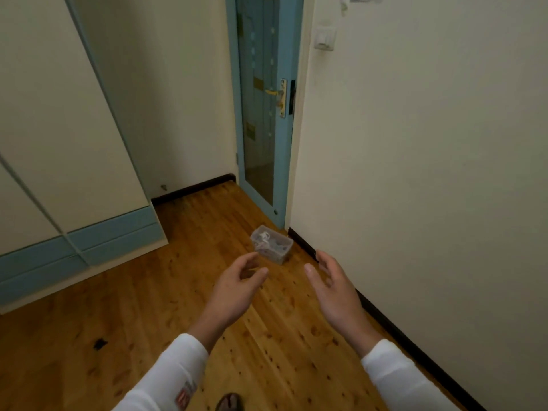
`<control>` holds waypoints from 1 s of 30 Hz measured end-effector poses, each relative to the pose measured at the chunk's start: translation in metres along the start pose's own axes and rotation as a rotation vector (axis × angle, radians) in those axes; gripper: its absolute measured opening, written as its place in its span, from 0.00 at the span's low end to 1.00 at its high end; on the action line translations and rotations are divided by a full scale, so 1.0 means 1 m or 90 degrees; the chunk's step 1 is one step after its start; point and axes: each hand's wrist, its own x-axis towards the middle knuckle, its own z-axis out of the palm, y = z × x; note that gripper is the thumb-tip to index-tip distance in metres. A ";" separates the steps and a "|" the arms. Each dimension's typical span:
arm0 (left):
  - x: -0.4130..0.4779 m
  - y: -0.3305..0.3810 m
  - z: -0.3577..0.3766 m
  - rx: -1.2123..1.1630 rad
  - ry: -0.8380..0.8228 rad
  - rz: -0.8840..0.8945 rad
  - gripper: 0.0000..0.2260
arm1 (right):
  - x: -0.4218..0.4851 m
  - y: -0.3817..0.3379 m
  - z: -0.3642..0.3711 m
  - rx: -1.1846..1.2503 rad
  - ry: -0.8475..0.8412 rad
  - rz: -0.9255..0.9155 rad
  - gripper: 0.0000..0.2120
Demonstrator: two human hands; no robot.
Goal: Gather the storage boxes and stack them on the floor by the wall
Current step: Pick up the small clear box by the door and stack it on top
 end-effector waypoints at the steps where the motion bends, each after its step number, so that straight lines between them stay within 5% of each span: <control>1: 0.016 -0.002 -0.004 -0.003 -0.002 -0.001 0.21 | 0.015 -0.001 0.005 -0.001 -0.003 -0.002 0.15; 5: 0.097 -0.012 -0.026 0.001 -0.010 0.010 0.22 | 0.094 -0.005 0.034 -0.002 -0.005 0.000 0.13; 11: 0.229 -0.020 -0.102 0.018 -0.025 0.003 0.21 | 0.227 -0.025 0.099 -0.009 0.030 0.035 0.33; 19: 0.371 -0.028 -0.168 0.038 -0.072 0.003 0.21 | 0.358 -0.042 0.164 0.019 0.056 0.079 0.28; 30: 0.544 -0.045 -0.156 0.035 -0.135 -0.033 0.21 | 0.520 -0.014 0.184 -0.015 0.094 0.093 0.27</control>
